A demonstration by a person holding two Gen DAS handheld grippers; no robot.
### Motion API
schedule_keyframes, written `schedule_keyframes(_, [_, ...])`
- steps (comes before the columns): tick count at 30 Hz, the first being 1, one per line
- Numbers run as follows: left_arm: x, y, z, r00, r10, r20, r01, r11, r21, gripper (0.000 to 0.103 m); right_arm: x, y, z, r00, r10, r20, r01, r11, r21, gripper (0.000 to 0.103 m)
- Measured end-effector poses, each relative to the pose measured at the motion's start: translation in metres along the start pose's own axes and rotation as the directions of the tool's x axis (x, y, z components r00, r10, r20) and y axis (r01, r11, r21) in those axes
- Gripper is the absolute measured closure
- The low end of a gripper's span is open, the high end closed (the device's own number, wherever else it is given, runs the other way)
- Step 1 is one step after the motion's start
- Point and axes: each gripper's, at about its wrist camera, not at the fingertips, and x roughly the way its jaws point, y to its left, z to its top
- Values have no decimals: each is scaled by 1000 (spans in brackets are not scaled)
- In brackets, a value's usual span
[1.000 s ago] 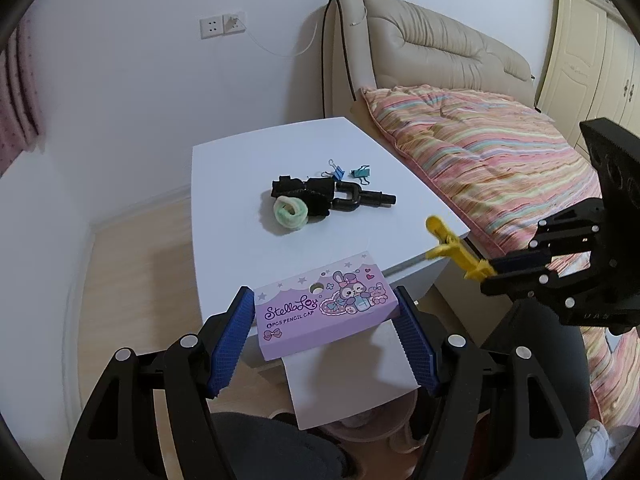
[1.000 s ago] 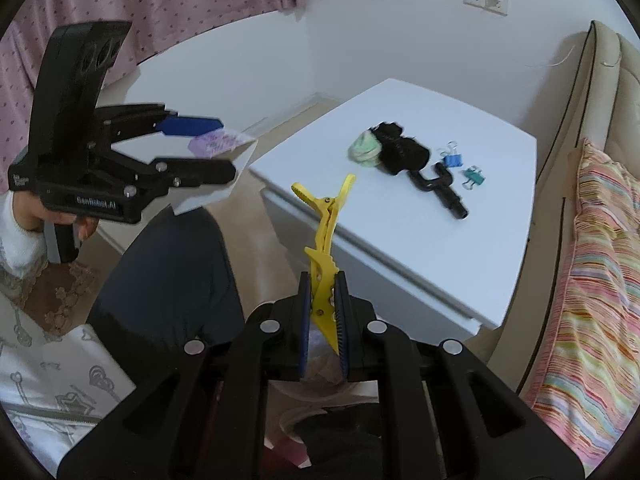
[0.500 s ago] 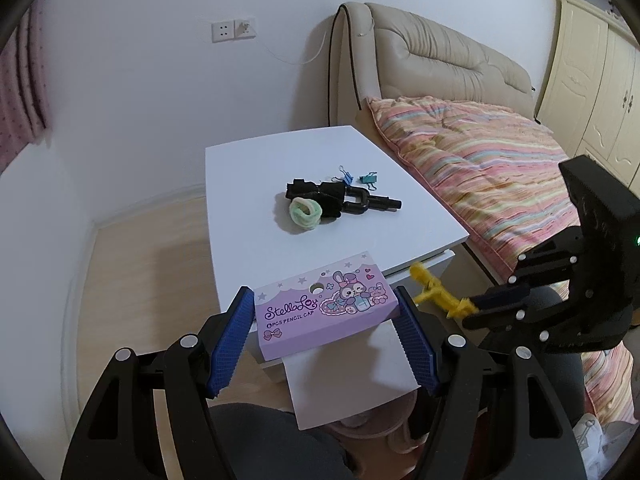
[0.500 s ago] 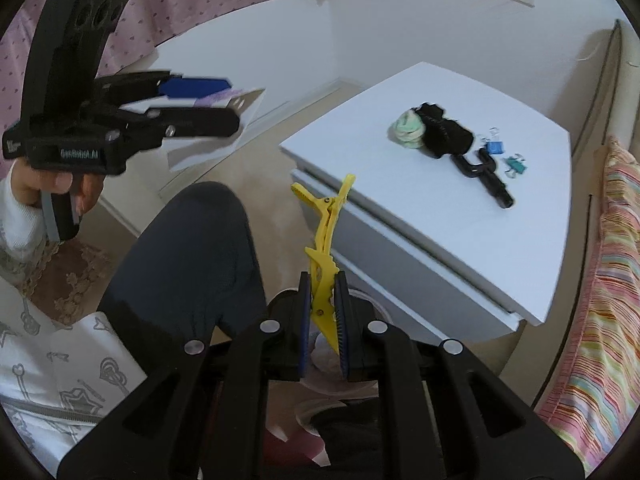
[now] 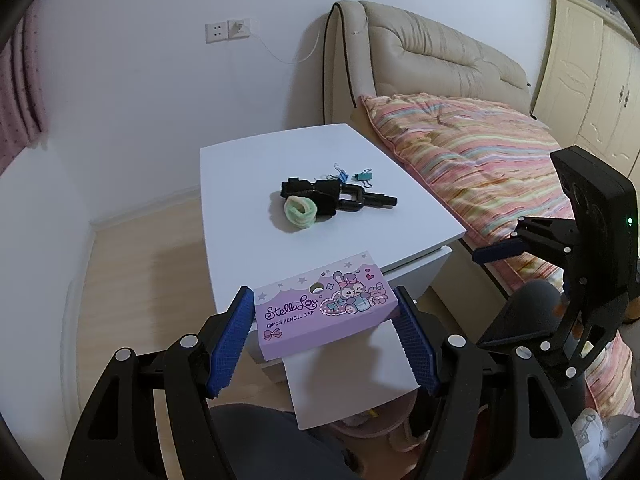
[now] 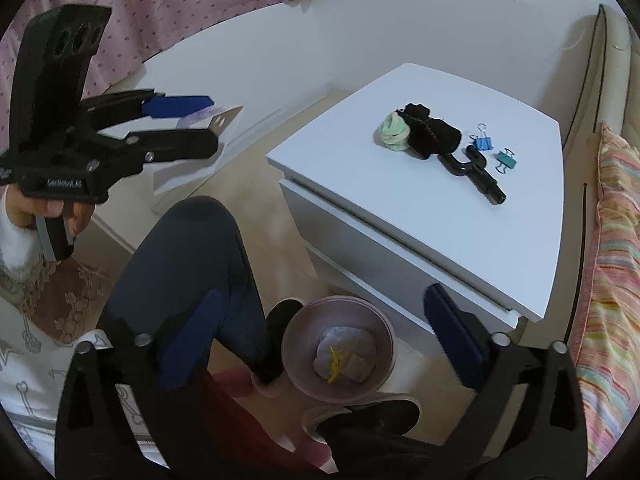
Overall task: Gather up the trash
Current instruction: 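Lower the pink box into the wastebasket and open the left gripper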
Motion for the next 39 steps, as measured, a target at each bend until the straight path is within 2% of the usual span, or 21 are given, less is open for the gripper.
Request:
schedule_keyframes(8, [2, -11, 1, 999, -41, -8, 41, 999, 33, 35, -10, -10, -1, 999, -54, -4, 55, 995, 81, 3])
schedule_keyframes(14, [4, -23, 2, 997, -68, -19, 69, 995, 70, 35, -36, -25, 5, 988, -152, 26, 146, 974, 172, 3])
schedule_keyframes(19, [9, -35, 4, 995, -90, -35, 93, 990, 105, 35, -53, -32, 7, 973, -226, 43, 215, 959, 184, 3])
schedule_keyframes(31, [30, -60, 1, 986, -134, -97, 148, 977, 152, 34, -63, -52, -4, 967, -248, 56, 227, 943, 242, 3])
schedule_keyframes(32, [31, -61, 1, 985, -138, -100, 152, 976, 154, 33, -62, -54, -5, 968, -243, 56, 223, 943, 247, 3])
schedule_keyframes(35, [34, -62, 1, 983, -152, -107, 166, 976, 143, 16, -61, -56, -8, 970, -239, 54, 218, 942, 257, 3])
schedule_keyframes(39, [38, -59, 1, 983, -140, -116, 154, 980, 124, 12, -60, -59, -9, 970, -236, 52, 215, 940, 264, 3])
